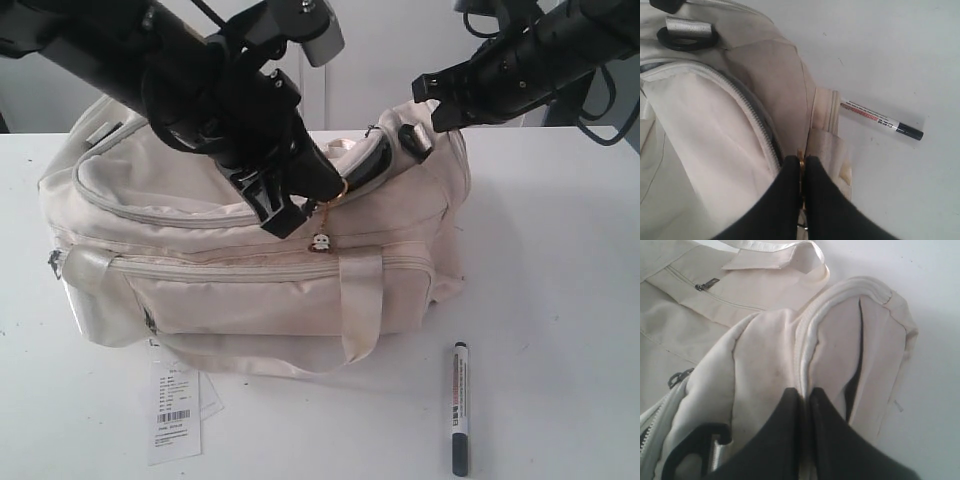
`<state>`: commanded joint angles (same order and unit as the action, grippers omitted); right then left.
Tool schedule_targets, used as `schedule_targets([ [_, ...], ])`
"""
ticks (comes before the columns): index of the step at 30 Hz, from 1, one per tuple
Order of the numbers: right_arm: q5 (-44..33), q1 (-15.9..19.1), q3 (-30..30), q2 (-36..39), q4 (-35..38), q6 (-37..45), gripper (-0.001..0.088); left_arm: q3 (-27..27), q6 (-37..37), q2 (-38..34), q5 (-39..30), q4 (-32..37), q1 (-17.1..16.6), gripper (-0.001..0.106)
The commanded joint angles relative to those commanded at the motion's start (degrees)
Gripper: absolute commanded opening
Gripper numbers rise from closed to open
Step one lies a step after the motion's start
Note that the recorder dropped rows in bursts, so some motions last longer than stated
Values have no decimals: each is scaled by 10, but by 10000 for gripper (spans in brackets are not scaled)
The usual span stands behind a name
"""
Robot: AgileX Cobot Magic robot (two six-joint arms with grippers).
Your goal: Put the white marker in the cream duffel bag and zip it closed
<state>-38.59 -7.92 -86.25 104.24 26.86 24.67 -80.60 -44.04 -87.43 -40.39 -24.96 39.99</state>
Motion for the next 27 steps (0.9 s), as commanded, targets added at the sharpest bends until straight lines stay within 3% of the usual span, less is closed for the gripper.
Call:
schedule_targets([
  [14, -3, 0, 0, 0, -1, 0, 0, 0, 42, 15, -29, 59, 0, 0],
  [27, -6, 0, 0, 0, -17, -7, 0, 0, 51, 28, -72, 65, -40, 0],
])
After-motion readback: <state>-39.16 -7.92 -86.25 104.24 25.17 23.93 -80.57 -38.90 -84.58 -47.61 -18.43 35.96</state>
